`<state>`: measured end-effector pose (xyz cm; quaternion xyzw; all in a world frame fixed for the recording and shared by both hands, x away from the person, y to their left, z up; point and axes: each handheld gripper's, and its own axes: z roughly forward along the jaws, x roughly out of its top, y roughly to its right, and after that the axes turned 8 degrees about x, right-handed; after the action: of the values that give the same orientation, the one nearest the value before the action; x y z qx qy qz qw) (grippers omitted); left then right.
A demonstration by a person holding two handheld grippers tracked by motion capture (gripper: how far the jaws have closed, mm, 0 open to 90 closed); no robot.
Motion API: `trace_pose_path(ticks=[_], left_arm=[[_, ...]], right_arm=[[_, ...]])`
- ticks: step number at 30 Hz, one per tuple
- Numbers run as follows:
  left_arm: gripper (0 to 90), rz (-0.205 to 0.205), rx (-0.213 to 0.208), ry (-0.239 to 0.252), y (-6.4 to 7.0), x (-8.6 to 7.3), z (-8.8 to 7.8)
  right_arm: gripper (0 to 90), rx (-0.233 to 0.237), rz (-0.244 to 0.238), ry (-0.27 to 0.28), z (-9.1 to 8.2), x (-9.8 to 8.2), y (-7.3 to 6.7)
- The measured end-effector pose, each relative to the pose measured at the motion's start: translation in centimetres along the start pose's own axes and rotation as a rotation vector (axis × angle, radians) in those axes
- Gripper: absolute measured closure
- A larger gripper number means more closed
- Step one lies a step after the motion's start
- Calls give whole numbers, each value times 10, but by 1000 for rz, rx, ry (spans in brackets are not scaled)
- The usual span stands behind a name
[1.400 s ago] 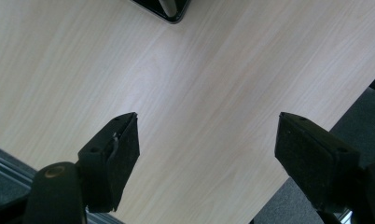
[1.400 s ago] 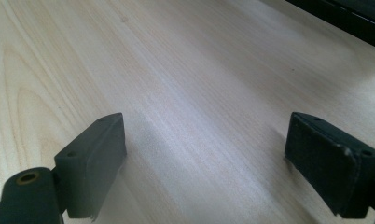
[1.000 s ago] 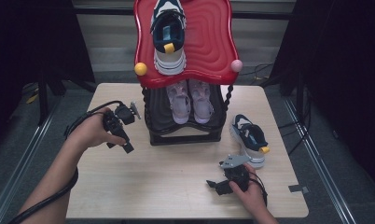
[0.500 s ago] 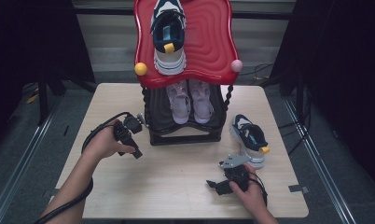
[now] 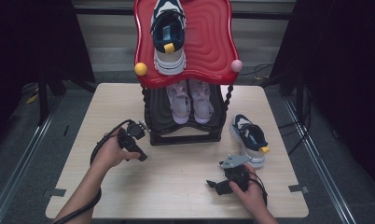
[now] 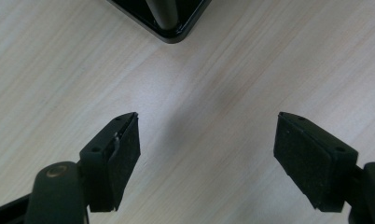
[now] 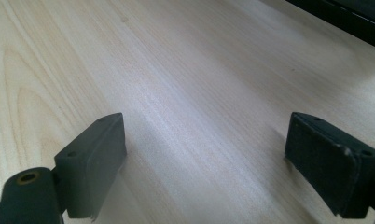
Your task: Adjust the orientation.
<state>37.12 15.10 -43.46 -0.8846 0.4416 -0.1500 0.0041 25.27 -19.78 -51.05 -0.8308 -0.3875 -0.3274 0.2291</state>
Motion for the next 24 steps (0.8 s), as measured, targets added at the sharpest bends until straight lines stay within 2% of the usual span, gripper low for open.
trace_pose_path(ticks=[3,6,8,10,11,13,14,19,21,24], left_arm=[[230,-17,7,43,3,-5,8],[227,-52,21,87,6,-10,14],[228,-52,16,119,8,-13,17],[232,-57,35,133,10,-15,19],[230,-73,40,144,11,-17,20],[228,-79,45,163,12,-19,23],[229,-97,41,177,13,-21,24],[221,-119,43,189,14,-27,32],[211,-136,31,200,15,-30,35],[214,-141,39,204,16,-34,39]], right_arm=[[119,0,0,0,0,0,0],[119,0,0,0,0,0,0],[119,0,0,0,0,0,0],[119,0,0,0,0,0,0],[119,0,0,0,0,0,0],[119,-1,0,0,0,0,0],[119,-1,0,0,0,0,0],[116,-2,0,0,0,0,0],[114,-7,2,-1,0,0,0],[114,-4,-1,-2,0,0,0]])
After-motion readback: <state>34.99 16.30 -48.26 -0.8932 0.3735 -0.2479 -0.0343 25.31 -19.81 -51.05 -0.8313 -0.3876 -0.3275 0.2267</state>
